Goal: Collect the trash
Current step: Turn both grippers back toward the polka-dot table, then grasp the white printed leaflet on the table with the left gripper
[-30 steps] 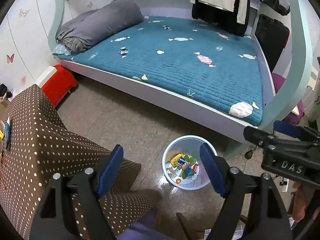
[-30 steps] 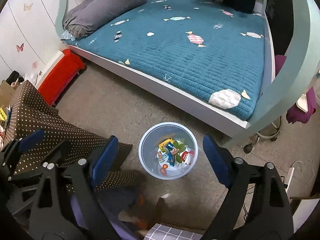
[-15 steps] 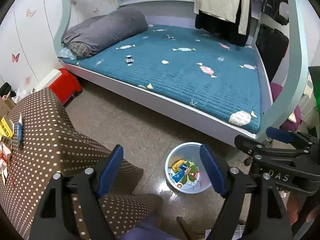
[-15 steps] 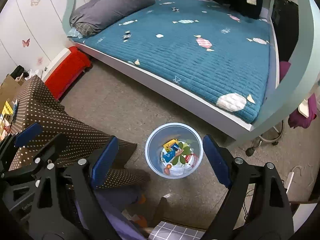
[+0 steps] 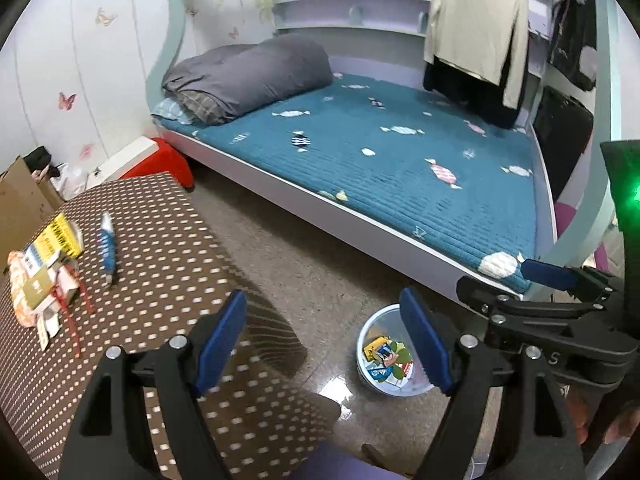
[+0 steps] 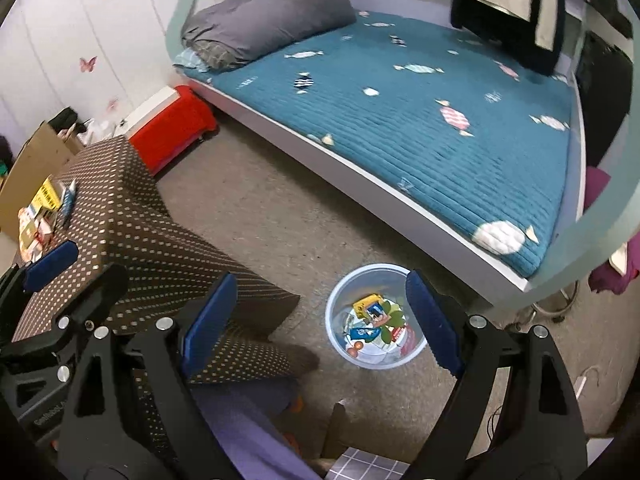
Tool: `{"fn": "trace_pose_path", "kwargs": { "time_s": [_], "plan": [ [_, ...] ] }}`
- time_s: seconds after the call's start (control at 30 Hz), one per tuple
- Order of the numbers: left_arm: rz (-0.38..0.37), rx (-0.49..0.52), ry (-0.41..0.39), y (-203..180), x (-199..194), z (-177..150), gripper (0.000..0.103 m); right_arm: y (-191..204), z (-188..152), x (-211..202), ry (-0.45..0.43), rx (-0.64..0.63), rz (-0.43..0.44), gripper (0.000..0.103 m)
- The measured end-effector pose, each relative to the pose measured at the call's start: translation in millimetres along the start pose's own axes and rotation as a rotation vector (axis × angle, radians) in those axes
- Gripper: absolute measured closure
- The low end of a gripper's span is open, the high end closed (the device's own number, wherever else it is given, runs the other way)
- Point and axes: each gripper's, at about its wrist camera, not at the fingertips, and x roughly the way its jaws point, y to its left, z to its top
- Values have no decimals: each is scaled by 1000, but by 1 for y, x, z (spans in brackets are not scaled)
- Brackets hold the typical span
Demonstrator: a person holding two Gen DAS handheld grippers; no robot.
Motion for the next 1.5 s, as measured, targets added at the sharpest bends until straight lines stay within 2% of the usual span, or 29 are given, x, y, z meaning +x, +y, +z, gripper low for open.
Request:
{"fn": "trace_pose_path", "kwargs": {
  "time_s": [0.73,1.07,1.27,1.5],
  "plan": [
    [136,-190,-17,120,-40,-27,23,128,2,6,19,-199,92,18],
    [157,-308,-21,180,-49,-31,23,181,11,11,18,-269,144,18],
    [172,-365,-22,216,-49,-27,23,212,20,17,10,-325,147,18],
    [153,-451,26,263,-30,-18,23,243,33,29,6,-404,131,18]
  ]
}}
